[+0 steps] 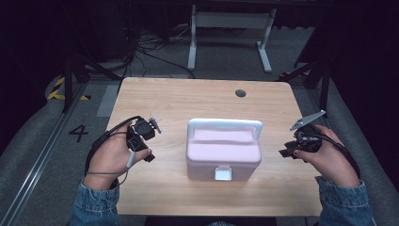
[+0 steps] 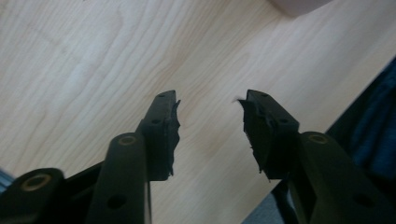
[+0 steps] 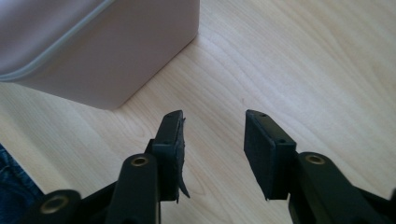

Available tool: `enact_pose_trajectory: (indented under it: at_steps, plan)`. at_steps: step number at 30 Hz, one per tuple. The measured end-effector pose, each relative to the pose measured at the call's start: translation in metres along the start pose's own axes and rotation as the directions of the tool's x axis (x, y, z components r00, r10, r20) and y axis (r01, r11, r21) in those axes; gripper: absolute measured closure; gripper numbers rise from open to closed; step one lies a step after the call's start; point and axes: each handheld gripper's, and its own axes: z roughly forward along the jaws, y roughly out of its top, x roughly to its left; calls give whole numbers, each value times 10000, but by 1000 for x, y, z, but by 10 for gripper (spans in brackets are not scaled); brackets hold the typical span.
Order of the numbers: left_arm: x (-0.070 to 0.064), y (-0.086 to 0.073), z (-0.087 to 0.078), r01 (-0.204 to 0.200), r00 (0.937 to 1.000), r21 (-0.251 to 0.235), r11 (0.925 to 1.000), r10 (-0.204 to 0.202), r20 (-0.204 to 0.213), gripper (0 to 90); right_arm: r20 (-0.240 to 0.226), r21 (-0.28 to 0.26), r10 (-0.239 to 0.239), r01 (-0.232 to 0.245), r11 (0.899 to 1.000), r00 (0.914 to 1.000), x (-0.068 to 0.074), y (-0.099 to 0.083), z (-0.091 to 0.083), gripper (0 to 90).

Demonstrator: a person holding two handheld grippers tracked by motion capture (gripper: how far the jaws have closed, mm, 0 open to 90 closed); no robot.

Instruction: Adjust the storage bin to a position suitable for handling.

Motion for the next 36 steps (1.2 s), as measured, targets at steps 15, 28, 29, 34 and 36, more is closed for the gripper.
enact_pose_trajectory:
  at_steps: [15, 28, 29, 34, 36]
  plan:
    - [-13, 16, -7, -869, 9962, -1059, 9906, 867, -69, 568, -778, -902, -145, 74, 9959, 9969, 8, 4, -6, 601]
    - [-13, 32, -18, -879, 9946, -2615, 9612, 993, 307, 564, -827, -968, 43, -124, 9952, 9966, 8, -3, -8, 590]
    - [-13, 34, -19, -855, 9945, -2703, 9590, 986, 353, 554, -841, -973, 79, -161, 9951, 9964, 8, -4, -8, 589]
    - [-15, 44, -23, -998, 9911, -3077, 9462, 1219, 535, 527, -823, -965, 221, -301, 9949, 9964, 8, -10, -9, 588]
    - [-17, 48, -25, -1110, 9900, -3144, 9428, 1325, 476, 515, -823, -993, 308, -389, 9943, 9961, 8, -12, -10, 585]
